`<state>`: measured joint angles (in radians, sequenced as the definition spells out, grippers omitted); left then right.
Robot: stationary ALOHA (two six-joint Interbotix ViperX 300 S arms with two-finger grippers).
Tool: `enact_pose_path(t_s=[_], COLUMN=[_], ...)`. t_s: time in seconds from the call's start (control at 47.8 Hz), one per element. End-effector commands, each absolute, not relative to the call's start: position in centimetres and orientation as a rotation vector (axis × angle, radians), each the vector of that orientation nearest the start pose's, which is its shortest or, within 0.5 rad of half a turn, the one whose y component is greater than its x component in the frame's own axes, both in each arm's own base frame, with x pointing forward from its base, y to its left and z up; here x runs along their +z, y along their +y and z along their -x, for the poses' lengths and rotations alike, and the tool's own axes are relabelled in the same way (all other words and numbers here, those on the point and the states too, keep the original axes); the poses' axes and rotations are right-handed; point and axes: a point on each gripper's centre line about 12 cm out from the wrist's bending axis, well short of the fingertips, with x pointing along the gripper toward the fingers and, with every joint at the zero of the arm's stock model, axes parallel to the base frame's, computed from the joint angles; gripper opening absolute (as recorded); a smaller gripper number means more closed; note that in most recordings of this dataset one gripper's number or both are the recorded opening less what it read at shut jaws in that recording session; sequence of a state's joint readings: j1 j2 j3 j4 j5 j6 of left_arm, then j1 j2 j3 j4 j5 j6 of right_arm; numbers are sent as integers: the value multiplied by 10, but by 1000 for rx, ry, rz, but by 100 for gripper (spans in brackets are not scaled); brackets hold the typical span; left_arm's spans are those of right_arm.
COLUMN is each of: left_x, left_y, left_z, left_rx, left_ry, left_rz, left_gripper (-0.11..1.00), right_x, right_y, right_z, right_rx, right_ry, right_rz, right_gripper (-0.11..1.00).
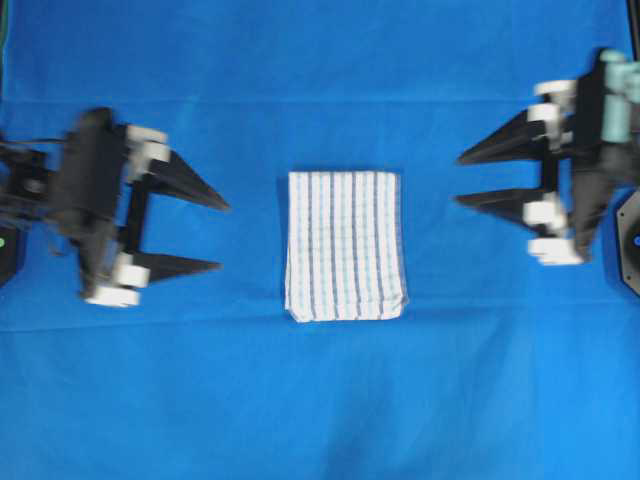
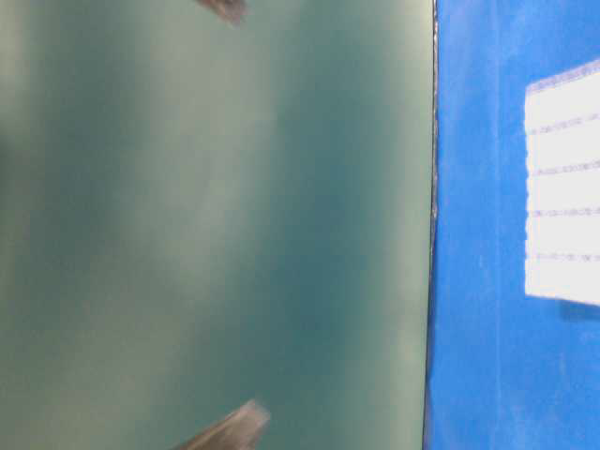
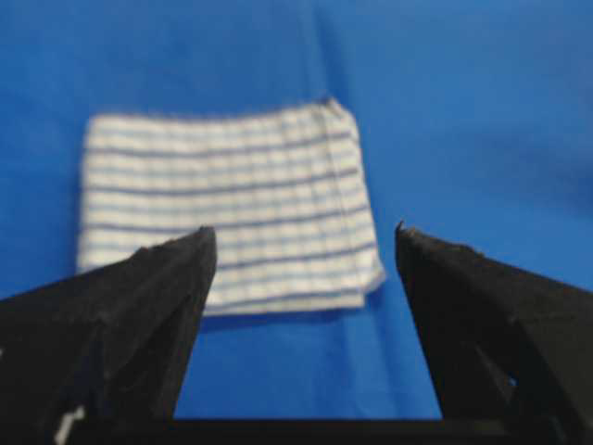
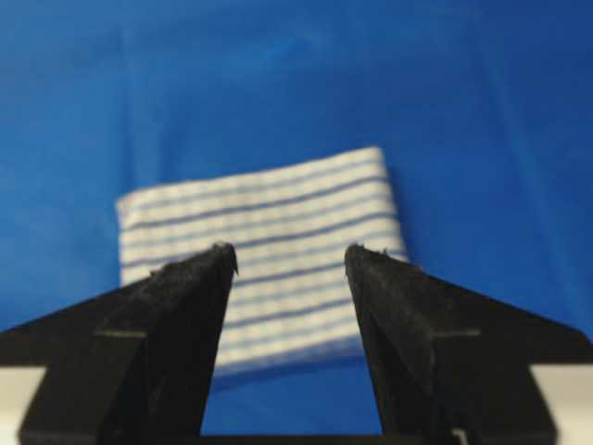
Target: Fold the blue towel.
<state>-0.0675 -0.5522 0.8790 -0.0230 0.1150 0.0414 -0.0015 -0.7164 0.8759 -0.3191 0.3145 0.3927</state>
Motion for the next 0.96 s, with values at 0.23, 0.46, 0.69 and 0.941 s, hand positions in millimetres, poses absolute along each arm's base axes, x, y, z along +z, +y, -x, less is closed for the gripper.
enact_pose_path(t_s=[0.23, 0.46, 0.69, 0.941], left_x=[293, 276, 247, 224], left_y=[-10, -4, -3, 2], left_z=[-225, -193, -164, -151], left_rx=[-50, -26, -18, 16], left_ry=[218, 142, 101, 97], left_rz=[-51, -43, -22, 5], left_gripper=[72, 72, 72, 72], right_x=[307, 275, 245, 233], right_y=[-15, -14, -13, -11], right_z=[-194, -168, -159, -163], right_rx=[-131, -117, -108, -92], right_ry=[305, 270, 283, 292], right_rz=[-5, -16, -36, -49], right_gripper=[57, 57, 57, 57])
